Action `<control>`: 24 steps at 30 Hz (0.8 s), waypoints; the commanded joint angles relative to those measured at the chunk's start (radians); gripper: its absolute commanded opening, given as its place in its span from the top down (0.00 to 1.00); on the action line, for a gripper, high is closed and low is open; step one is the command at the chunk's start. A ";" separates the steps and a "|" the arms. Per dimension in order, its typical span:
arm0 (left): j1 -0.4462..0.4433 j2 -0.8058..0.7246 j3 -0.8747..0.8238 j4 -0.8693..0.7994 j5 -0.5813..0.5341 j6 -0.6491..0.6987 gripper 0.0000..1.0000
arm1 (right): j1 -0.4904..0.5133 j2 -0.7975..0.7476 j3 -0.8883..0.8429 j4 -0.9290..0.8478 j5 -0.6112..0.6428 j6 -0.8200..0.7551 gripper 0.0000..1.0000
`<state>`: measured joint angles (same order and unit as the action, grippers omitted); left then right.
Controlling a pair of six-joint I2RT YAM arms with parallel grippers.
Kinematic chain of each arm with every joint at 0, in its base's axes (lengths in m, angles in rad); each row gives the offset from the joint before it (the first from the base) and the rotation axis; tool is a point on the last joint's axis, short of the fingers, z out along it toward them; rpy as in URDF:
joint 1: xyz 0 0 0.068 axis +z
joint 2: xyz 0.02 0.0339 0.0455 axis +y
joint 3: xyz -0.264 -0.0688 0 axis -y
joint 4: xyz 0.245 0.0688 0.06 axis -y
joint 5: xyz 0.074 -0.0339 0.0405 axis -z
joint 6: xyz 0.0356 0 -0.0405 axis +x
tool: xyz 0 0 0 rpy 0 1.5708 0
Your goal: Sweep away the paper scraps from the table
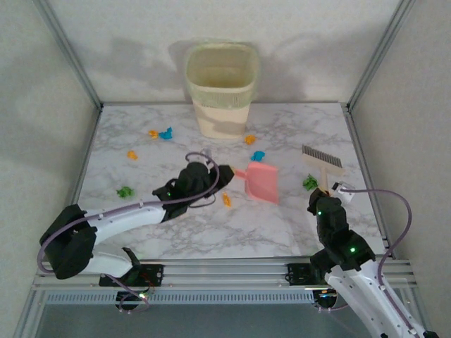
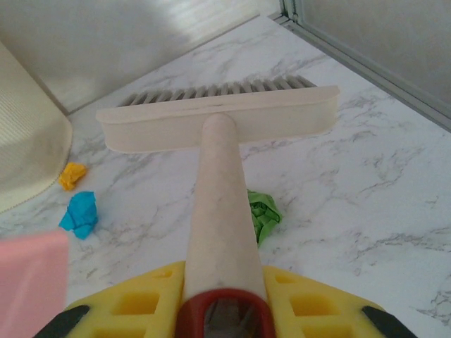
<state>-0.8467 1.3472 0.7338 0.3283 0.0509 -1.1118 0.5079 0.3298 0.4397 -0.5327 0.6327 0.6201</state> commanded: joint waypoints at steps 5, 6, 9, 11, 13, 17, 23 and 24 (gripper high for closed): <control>-0.123 -0.027 -0.197 0.271 -0.128 -0.193 1.00 | -0.004 0.060 0.022 0.077 -0.008 -0.014 1.00; -0.139 -0.007 -0.193 0.284 -0.126 -0.199 1.00 | -0.004 0.068 0.022 0.080 -0.011 -0.015 1.00; -0.177 0.053 -0.177 0.312 -0.133 -0.212 1.00 | -0.005 0.075 0.021 0.082 -0.011 -0.018 1.00; -0.187 0.097 -0.167 0.329 -0.135 -0.224 1.00 | -0.004 0.078 0.018 0.089 -0.013 -0.017 1.00; -0.186 0.148 -0.163 0.358 -0.128 -0.236 1.00 | -0.004 0.081 0.016 0.092 -0.015 -0.020 1.00; -0.178 0.236 -0.141 0.378 -0.109 -0.246 1.00 | -0.004 0.092 0.017 0.094 -0.013 -0.020 1.00; -0.181 0.335 -0.110 0.414 -0.066 -0.255 0.89 | -0.003 0.104 0.017 0.097 -0.014 -0.020 1.00; -0.181 0.341 -0.106 0.407 -0.066 -0.249 0.84 | -0.005 0.104 0.018 0.096 -0.013 -0.020 1.00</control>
<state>-1.0260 1.6672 0.5980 0.7010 -0.0345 -1.3582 0.5079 0.4362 0.4397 -0.4892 0.6041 0.6128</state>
